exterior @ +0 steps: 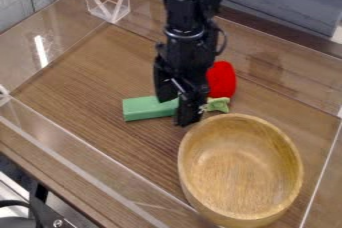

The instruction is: Put the green block in the brown bowl

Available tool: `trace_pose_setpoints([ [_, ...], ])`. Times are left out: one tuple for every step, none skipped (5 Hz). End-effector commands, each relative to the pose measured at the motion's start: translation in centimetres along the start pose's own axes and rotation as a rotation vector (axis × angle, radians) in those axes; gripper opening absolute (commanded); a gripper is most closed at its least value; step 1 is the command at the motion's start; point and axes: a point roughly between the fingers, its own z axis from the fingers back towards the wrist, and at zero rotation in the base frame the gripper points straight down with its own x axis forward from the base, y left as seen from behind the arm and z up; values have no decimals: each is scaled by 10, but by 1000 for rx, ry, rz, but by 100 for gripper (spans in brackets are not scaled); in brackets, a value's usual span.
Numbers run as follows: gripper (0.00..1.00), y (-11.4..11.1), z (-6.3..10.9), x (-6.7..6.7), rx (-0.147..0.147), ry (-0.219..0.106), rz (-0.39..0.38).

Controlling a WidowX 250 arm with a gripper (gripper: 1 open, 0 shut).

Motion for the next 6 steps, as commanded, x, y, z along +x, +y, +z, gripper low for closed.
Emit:
trace_pose_setpoints([
  [100, 10, 10, -9, 19, -79, 32],
  [100, 19, 5, -16, 27, -104, 52],
  [100, 23, 3, -10, 39, -112, 53],
  [100, 25, 0, -4, 46, -112, 47],
  [100, 30, 0, -1, 48, -109, -10],
  [100, 36, -1, -1, 46, -101, -56],
])
